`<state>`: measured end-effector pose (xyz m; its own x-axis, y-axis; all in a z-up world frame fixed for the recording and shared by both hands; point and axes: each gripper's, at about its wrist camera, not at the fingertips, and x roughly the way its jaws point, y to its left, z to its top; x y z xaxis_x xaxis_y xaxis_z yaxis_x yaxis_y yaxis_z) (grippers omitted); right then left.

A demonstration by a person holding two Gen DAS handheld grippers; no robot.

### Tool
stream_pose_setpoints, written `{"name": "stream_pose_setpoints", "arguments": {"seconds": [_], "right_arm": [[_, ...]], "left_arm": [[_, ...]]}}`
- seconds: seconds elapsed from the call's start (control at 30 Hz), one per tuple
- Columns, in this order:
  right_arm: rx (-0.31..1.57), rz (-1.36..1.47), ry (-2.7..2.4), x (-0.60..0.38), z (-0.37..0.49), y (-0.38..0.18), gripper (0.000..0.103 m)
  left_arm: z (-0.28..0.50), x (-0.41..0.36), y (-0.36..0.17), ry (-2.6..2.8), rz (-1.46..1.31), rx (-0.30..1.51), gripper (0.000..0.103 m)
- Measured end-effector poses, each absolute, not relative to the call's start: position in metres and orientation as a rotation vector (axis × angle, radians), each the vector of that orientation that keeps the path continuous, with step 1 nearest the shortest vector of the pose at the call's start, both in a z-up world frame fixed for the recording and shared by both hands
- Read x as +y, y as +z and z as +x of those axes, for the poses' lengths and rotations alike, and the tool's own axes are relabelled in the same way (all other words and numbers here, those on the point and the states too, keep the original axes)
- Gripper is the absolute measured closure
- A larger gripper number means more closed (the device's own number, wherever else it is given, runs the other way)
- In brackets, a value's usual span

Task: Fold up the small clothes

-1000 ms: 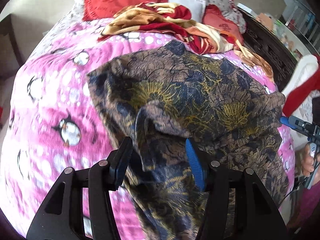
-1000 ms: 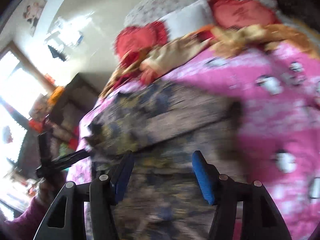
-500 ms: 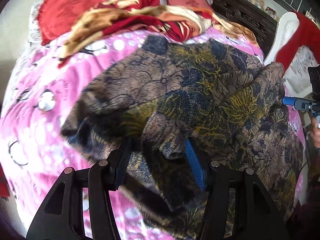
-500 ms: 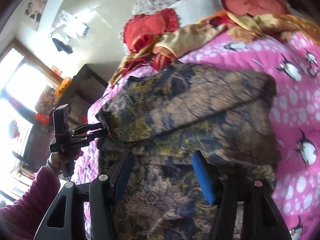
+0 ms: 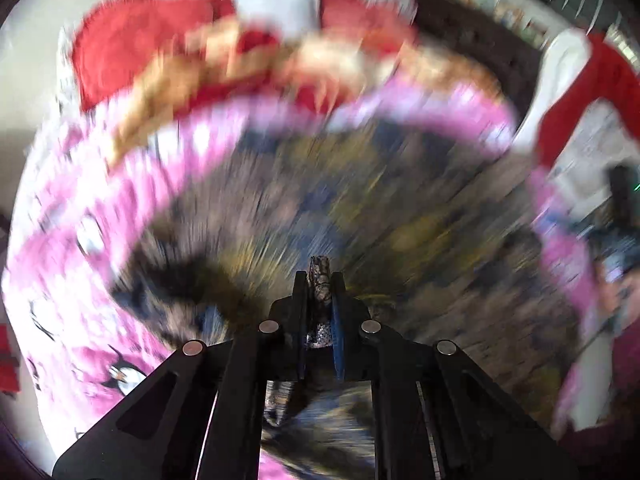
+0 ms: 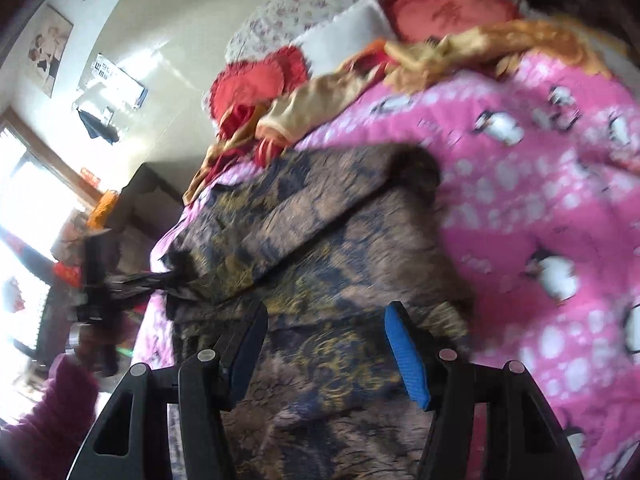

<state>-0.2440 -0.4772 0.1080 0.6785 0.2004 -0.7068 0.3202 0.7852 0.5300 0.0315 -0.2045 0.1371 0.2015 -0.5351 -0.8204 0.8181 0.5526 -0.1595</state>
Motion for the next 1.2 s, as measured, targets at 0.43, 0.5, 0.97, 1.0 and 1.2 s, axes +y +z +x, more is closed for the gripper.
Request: {"name": "stream_pose_setpoints", "arguments": {"seconds": [0.43,0.5,0.97,1.0,1.2], "right_arm": [[0.714,0.688,-0.067,-0.497,-0.234,0.129,0.044],[0.67,0.752,-0.082,-0.515,-0.221,0.132,0.044],[0.805,0.797,-0.17,-0.594,-0.187,0.11,0.037],[0.81,0.794,-0.165,-0.595,-0.191,0.108,0.037],[0.826,0.803,-0.056,-0.58,-0.18,0.093,0.032]], "left_arm": [[-0.041,-0.227,0.403,-1.053,0.197,0.685,0.095],[-0.056,-0.234,0.421,-1.063,0.221,0.672,0.095],[0.025,-0.183,0.271,-0.807,0.059,1.008,0.098],[0.026,-0.183,0.258,-0.806,0.062,1.016,0.098],[0.016,-0.19,0.175,-0.839,0.037,1.145,0.087]]}}
